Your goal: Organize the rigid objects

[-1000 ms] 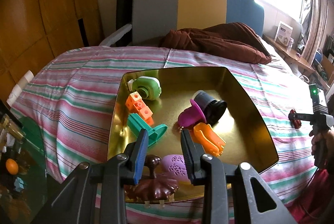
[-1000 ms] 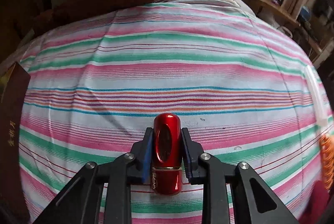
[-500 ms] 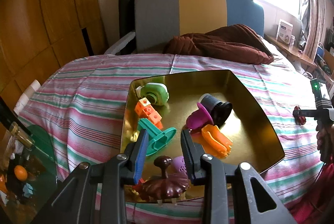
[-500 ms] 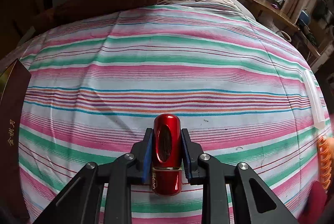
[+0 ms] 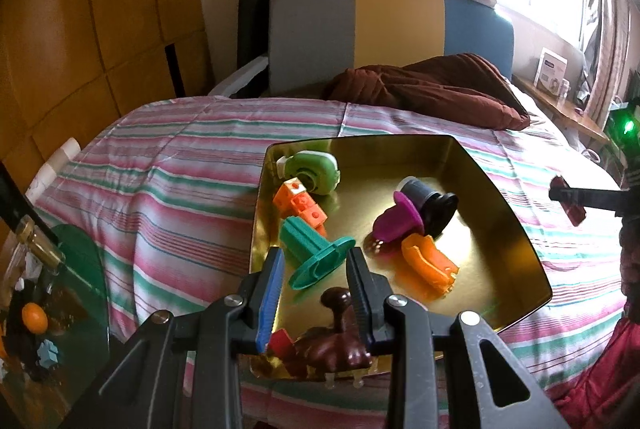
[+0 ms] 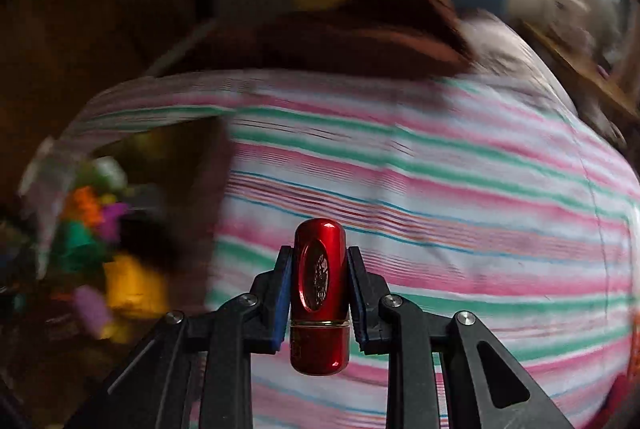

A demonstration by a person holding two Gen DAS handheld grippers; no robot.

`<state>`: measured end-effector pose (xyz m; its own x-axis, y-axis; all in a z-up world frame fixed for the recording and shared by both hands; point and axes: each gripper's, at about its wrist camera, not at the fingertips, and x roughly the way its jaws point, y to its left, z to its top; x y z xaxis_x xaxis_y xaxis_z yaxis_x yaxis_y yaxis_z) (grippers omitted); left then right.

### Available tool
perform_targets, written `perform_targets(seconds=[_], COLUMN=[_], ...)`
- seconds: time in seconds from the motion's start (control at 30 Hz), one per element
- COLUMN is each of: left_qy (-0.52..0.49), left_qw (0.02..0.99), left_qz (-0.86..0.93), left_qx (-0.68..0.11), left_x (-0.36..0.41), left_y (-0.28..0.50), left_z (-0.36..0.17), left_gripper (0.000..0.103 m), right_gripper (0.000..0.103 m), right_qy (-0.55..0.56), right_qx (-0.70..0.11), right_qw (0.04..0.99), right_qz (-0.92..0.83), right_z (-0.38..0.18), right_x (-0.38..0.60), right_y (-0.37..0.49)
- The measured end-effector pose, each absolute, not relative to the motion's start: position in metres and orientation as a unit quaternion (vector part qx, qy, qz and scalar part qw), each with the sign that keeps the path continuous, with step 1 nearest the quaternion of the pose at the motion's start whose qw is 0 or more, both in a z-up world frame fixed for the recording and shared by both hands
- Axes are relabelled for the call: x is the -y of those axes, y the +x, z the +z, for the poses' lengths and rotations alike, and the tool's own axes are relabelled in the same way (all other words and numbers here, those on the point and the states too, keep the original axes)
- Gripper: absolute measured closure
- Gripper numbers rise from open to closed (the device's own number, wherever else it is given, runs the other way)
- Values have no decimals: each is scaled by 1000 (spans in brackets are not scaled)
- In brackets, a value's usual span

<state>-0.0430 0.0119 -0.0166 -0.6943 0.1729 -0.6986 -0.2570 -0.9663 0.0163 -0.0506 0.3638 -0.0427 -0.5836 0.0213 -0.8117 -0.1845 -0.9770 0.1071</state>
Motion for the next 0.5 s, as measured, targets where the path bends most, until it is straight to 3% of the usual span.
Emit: perform_targets(seconds=[0.27, 0.5], left_qy=[-378, -382], left_qw=[90, 53], left_qz=[921, 923], left_qx=[-33, -12], left_x=[15, 41], left_y=[-42, -44], left_z=[-22, -27], left_gripper=[71, 66], right_gripper=[77, 77], right_qy=[-460, -515], right_qx=[-29, -9], right_qw=[-58, -52], right_qz=[885, 856], right_z=[-32, -74], right_x=[-249, -211], right_y=[-76, -108])
